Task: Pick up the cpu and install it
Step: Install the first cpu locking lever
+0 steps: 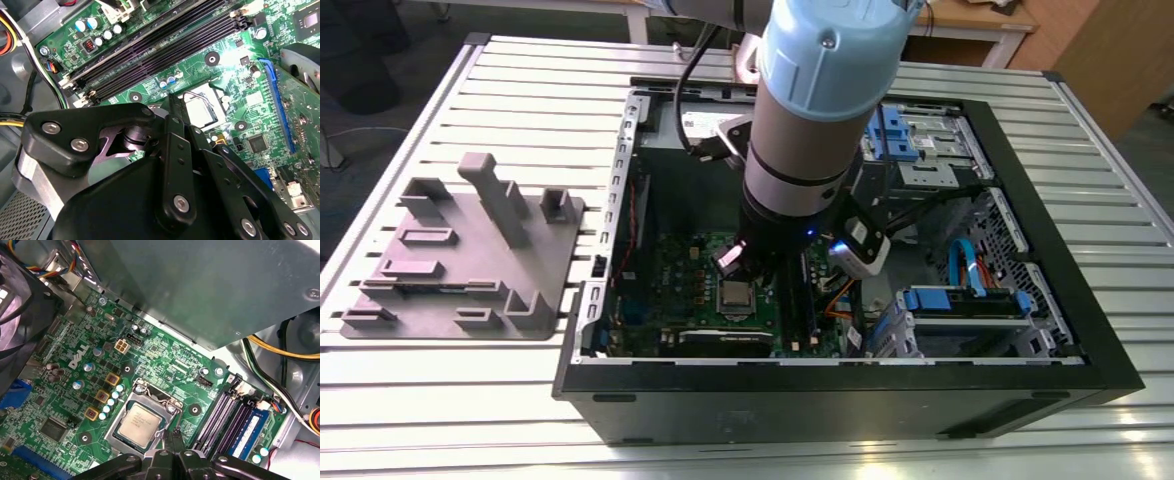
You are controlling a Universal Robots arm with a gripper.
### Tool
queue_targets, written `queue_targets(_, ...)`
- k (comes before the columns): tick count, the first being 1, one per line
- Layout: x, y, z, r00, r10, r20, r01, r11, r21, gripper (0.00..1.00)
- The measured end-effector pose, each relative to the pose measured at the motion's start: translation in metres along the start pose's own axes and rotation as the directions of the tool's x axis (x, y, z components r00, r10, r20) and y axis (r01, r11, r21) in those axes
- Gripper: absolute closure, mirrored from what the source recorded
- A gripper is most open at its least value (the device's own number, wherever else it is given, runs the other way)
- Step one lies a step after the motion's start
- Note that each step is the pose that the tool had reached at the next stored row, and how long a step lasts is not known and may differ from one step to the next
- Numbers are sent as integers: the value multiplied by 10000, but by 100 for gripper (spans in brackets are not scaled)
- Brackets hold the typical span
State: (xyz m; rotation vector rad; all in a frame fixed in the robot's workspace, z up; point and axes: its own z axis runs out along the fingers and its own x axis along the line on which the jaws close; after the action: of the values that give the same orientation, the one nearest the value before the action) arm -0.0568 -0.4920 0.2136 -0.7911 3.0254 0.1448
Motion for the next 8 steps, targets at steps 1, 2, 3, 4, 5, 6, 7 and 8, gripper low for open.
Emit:
queue_targets(1, 0, 0, 0, 10000, 0, 0, 0, 10000, 0, 89)
queue_targets(2, 2, -3, 1, 10000, 1, 1, -1, 10000, -1, 89)
queue_targets(3, 5, -8, 2, 10000, 0, 0, 0, 10000, 0, 89)
queue_targets(4, 8, -15, 4, 10000, -1, 0, 1, 10000, 0, 89)
queue_targets(5, 12, -23, 7, 10000, 1, 0, -1, 10000, 0, 89)
queue_targets(6, 17, -30, 10, 10000, 3, 0, -3, 10000, 1, 89)
queue_targets(7, 21, -36, 13, 10000, 5, 1, -5, 10000, 0, 89)
queue_targets(8, 24, -42, 15, 10000, 7, 1, -7, 10000, 0, 89)
